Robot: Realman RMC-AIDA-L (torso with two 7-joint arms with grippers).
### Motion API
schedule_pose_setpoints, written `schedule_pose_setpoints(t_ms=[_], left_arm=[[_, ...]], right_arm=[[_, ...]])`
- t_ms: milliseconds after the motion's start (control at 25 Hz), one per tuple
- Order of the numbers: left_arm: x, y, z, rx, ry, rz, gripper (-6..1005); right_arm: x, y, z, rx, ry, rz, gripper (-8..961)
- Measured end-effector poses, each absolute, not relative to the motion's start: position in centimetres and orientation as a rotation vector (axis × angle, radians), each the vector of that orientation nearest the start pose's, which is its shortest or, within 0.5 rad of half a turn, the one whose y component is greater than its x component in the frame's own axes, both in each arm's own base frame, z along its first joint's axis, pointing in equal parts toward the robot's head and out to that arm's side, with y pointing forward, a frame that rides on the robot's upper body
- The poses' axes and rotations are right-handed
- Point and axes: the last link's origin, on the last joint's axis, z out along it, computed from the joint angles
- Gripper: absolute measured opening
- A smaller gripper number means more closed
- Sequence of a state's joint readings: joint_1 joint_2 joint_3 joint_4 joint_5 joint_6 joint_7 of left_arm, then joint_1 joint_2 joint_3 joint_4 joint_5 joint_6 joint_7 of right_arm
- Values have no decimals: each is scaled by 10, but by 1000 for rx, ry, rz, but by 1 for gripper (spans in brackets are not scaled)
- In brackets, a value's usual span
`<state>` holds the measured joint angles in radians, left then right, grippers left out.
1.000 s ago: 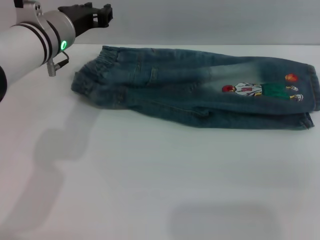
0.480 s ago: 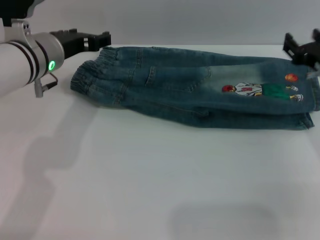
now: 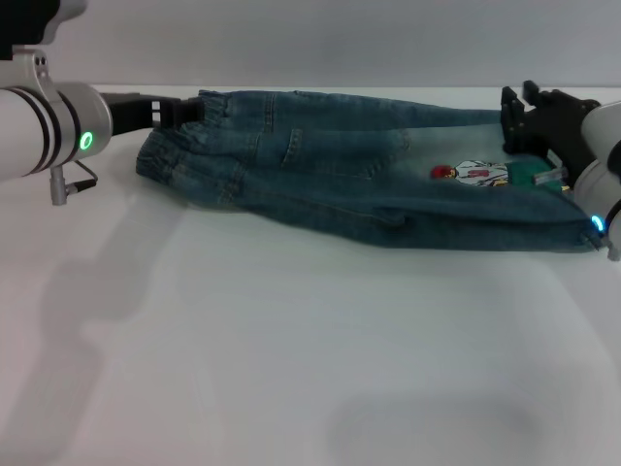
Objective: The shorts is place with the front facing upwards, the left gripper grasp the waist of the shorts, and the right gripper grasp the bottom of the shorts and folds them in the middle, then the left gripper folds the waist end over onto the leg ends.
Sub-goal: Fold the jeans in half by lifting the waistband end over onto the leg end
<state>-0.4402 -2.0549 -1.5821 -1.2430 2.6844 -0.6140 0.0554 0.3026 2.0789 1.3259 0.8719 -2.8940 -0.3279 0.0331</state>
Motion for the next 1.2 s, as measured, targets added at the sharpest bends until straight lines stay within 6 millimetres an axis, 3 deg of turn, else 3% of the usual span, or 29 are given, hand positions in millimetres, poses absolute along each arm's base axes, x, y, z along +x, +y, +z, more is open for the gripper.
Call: schedule_pose_setpoints(t_ms=[80, 280, 600, 1200], left_arm=[[-211, 415, 9, -1925, -1058, -219, 850], [-216, 414, 10, -1916, -1100, -205, 850], [-228, 420, 1, -1912, -1167, -143, 851], [-231, 423, -3, -1908, -1177, -147, 853]], right_arm=[[255, 380, -33, -1832, 589, 487, 249], [251, 374, -44, -1875, 575, 484, 25], [252, 367, -53, -1910, 576, 466, 0], [251, 365, -58, -1932, 569, 456, 0]])
